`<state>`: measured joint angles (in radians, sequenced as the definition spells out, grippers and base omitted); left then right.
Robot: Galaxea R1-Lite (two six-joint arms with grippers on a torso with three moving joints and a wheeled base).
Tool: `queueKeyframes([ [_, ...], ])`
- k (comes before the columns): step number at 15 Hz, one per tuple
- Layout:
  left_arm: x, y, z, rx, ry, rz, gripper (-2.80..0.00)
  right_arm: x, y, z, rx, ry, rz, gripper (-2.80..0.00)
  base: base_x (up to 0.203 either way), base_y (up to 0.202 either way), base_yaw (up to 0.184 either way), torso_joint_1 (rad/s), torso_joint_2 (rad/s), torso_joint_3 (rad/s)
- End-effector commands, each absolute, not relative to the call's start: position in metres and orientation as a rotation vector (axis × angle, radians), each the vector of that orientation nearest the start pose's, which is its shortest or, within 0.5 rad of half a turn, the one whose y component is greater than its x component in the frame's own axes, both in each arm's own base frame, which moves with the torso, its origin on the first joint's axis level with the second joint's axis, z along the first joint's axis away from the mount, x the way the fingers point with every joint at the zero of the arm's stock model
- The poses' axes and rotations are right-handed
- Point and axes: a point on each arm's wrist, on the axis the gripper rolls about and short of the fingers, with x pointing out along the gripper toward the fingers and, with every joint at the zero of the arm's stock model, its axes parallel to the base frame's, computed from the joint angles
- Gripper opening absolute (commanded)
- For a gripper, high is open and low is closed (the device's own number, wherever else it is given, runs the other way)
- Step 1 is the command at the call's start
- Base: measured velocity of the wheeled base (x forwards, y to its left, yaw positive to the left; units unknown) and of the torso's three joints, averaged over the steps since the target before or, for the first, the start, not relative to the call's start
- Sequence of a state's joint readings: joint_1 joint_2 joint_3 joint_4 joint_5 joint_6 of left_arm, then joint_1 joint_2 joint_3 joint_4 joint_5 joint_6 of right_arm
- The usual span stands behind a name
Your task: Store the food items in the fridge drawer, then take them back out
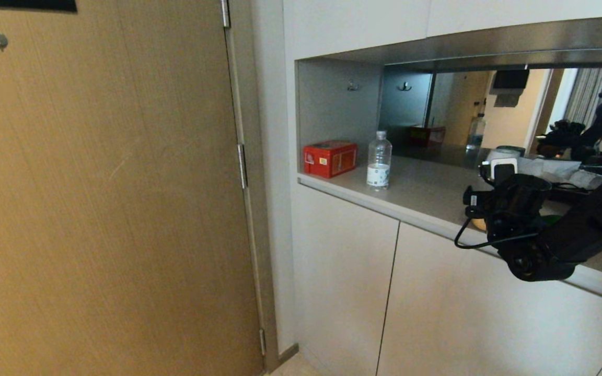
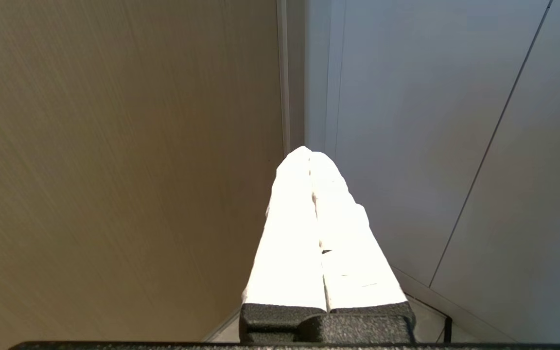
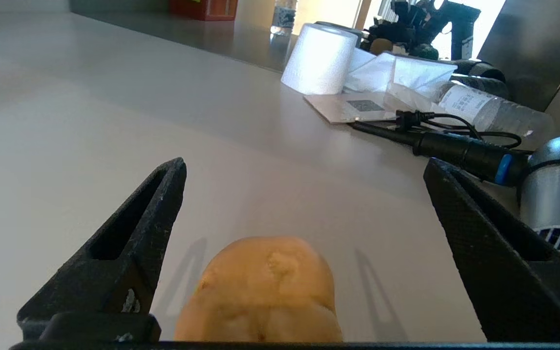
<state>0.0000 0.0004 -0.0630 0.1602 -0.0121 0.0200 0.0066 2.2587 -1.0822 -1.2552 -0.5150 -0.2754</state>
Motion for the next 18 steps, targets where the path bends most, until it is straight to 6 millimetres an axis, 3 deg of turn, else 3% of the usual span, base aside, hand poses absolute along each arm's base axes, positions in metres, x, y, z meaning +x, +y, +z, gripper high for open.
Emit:
queueKeyframes([
  [1, -0.028, 0.0, 0.076, 0.019, 0.098, -0.013, -2.8, 0.423, -0.008, 0.108, -0.25, -0.01, -0.517, 0.0, 0.0, 0.0, 0.0, 0.0, 0.0, 0.0],
  [5, -0.029, 0.0, 0.076, 0.019, 0.098, -0.012, -2.8, 0.408, -0.008, 0.112, -0.245, -0.033, -0.517, 0.0, 0.0, 0.0, 0.0, 0.0, 0.0, 0.0],
  [12, -0.029, 0.0, 0.076, 0.019, 0.097, -0.013, -2.8, 0.36, -0.007, 0.17, -0.225, -0.142, -0.513, 0.0, 0.0, 0.0, 0.0, 0.0, 0.0, 0.0],
  [13, -0.029, 0.0, 0.076, 0.019, 0.097, -0.013, -2.8, 0.349, -0.007, 0.175, -0.226, -0.144, -0.504, -2.8, 0.0, 0.0, 0.0, 0.0, 0.0, 0.0],
  [18, -0.029, 0.0, 0.076, 0.019, 0.097, -0.013, -2.8, 0.283, -0.004, 0.187, -0.229, -0.142, -0.408, -2.8, 0.0, 0.0, 0.0, 0.0, 0.0, 0.0],
])
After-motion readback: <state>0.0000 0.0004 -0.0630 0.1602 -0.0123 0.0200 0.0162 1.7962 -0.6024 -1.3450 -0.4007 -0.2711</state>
